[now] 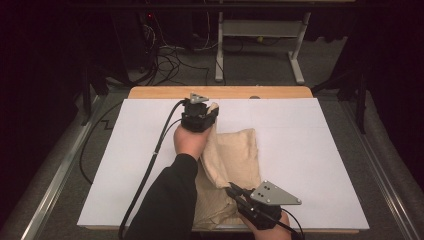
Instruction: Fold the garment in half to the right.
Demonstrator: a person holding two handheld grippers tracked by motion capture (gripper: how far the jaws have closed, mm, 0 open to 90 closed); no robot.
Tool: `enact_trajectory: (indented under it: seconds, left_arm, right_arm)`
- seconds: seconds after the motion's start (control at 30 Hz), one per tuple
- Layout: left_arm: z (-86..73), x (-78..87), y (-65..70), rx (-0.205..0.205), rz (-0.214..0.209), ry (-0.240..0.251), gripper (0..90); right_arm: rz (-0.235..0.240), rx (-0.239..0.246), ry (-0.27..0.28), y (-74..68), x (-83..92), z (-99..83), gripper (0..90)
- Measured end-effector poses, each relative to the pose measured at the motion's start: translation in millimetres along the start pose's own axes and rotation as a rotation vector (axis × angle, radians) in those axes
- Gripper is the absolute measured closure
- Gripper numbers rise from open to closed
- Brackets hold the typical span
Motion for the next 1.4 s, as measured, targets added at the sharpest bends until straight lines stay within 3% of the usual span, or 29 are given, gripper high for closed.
enact_trajectory:
  seconds: [0.37,0.73,1.4]
  left_arm:
    - [-1.5,-33.2,30.5,-0.044,-0.019,-0.047,75.9]
    - [-13.6,-58.1,44.1,-0.038,0.016,-0.103,75.7]
    - [-21.6,-80.7,61.9,-0.045,0.010,-0.102,73.7]
  right_arm:
    - [-0.041,-0.040,-0.033,20.0,14.0,-25.6,85.3]
    - [-0.057,-0.052,-0.066,25.1,17.3,-42.2,85.2]
    - [-0.079,-0.064,-0.086,33.2,22.3,-55.7,84.9]
Point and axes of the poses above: each handheld gripper's, and its own axes: x roughly backward along the jaws, z roughly out of its top, y roughly to its right, the point moved 6 cm from there along -x, roughly forward along the jaws, and after that the axes turned 5 degrees about -z, right-handed, at the moved point
